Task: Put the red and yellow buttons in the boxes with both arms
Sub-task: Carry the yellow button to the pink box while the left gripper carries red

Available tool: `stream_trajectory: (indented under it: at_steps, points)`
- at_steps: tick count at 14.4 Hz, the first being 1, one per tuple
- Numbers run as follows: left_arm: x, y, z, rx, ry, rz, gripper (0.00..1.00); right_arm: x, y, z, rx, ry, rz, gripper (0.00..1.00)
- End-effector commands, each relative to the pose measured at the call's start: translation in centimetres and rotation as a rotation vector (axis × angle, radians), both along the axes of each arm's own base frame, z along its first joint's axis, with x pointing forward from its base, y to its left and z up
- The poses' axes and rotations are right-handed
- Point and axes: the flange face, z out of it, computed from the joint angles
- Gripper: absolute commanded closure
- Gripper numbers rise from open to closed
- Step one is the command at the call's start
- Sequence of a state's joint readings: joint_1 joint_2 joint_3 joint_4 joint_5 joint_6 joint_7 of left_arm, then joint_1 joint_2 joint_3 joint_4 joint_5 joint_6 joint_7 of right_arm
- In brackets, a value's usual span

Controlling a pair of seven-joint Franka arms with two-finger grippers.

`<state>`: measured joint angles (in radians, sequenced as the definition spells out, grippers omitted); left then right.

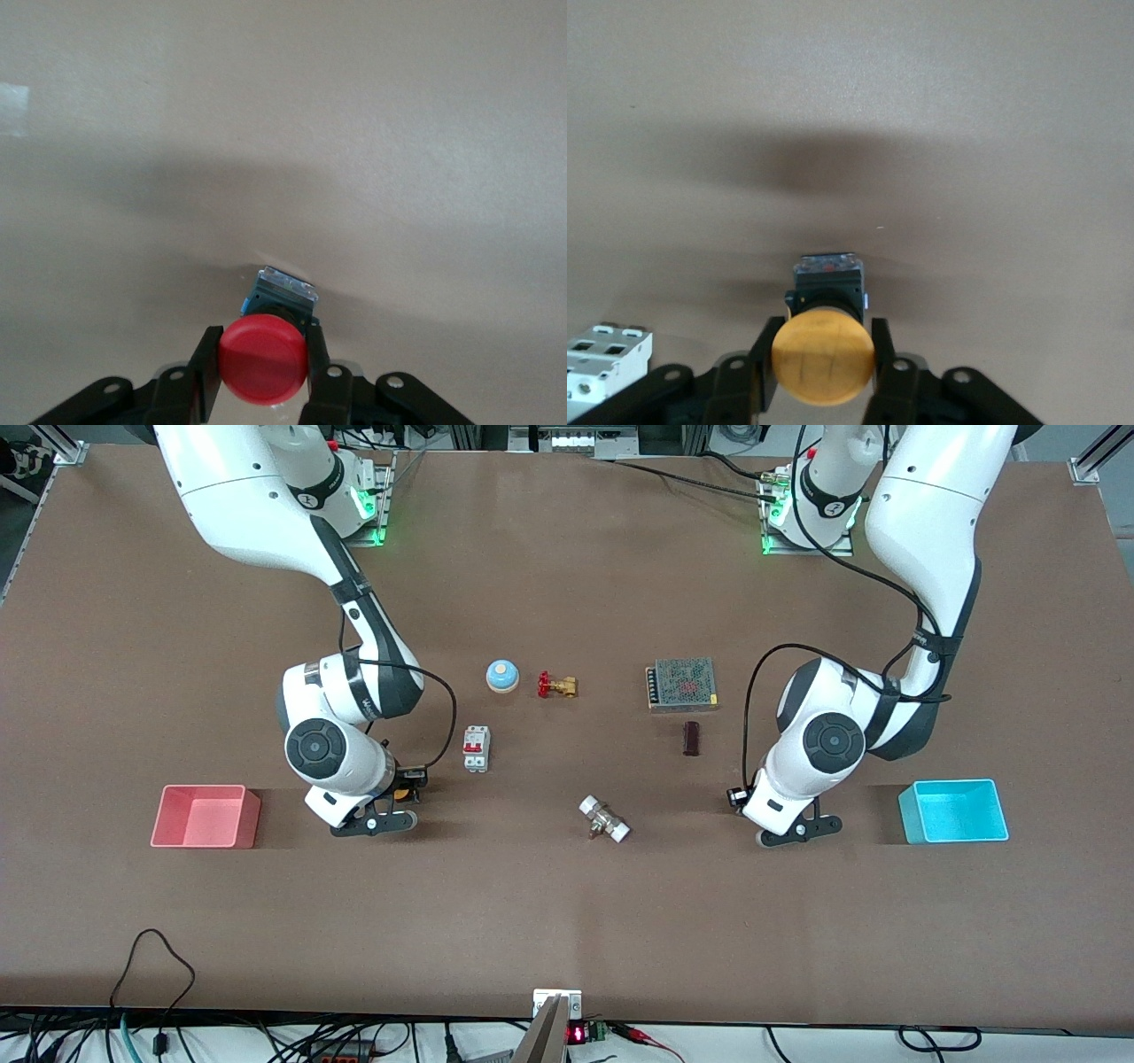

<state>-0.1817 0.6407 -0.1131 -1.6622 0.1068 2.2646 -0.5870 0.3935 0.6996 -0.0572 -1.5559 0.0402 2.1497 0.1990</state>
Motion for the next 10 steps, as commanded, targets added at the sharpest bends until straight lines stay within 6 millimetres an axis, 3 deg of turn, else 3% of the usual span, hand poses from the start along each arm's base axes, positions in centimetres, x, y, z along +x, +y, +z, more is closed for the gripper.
stream_trajectory:
  at_steps: [1,4,6,8,10]
  points:
    - [1.2,3.2,2.7,0.014,-0.034,0.003,0.70,0.8,0.4,0.9,0.015,-0.018,-0.015,0.70]
    - [2.2,7.6,5.1,0.009,-0.062,-0.036,0.70,1.1,0.3,1.9,0.019,-0.029,-0.018,0.74]
    - [2.5,10.8,6.4,0.015,-0.054,-0.071,0.70,2.4,-1.1,4.6,0.027,-0.068,-0.033,0.73]
    - [2.6,14.3,7.7,0.016,-0.045,-0.109,0.70,3.7,-6.1,7.5,0.014,-0.084,-0.096,0.74]
    - [2.5,17.8,8.9,0.019,-0.032,-0.156,0.70,4.8,-12.1,9.0,0.009,-0.086,-0.173,0.74]
